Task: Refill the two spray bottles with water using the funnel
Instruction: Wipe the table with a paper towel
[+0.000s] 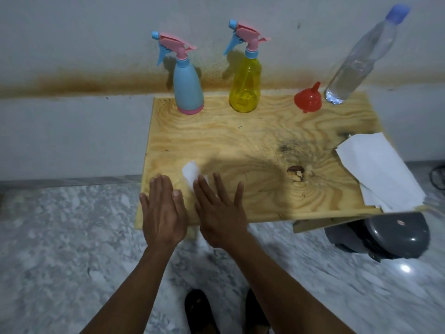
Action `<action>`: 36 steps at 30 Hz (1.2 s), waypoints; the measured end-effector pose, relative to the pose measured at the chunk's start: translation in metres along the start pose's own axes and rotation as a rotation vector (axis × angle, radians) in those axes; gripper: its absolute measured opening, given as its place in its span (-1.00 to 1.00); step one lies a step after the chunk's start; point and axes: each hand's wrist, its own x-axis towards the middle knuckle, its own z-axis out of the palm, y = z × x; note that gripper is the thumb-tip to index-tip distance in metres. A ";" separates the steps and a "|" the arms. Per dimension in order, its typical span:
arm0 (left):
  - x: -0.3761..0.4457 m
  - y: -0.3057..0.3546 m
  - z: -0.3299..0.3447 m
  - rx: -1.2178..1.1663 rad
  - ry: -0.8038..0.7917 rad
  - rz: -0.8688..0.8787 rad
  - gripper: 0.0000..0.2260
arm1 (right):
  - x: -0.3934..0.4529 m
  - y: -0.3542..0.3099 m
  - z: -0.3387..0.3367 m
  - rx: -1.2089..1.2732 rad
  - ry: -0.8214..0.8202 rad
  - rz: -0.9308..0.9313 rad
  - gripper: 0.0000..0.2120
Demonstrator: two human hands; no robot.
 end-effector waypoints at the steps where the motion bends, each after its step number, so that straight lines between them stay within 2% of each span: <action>1: -0.003 0.004 0.005 0.045 -0.014 0.009 -0.41 | -0.005 0.008 -0.001 -0.004 0.014 0.024 -0.44; 9: -0.024 0.043 0.030 0.186 -0.112 0.076 -0.40 | -0.046 0.085 -0.012 -0.060 0.062 0.206 -0.46; 15: -0.033 0.068 0.039 0.188 -0.181 0.095 -0.38 | -0.074 0.151 -0.027 -0.052 0.038 0.384 -0.46; 21: -0.041 0.089 0.034 0.144 -0.267 0.058 -0.42 | -0.091 0.175 -0.043 0.075 -0.002 0.452 -0.46; 24: -0.039 0.097 0.027 0.118 -0.313 0.051 -0.42 | -0.099 0.181 -0.045 0.141 0.100 0.511 -0.49; 28: -0.037 0.105 0.018 0.088 -0.359 0.047 -0.43 | -0.104 0.188 -0.047 0.127 0.358 0.563 -0.70; 30: -0.039 0.112 0.011 0.073 -0.362 0.085 -0.48 | -0.104 0.190 -0.052 0.151 0.354 0.603 -0.80; 32: -0.044 0.121 0.001 0.067 -0.330 0.145 -0.53 | -0.105 0.185 -0.061 0.219 0.310 0.659 -0.81; 36: -0.056 0.142 -0.029 -0.010 -0.360 0.094 -0.42 | -0.114 0.162 -0.090 0.473 0.393 0.715 -0.80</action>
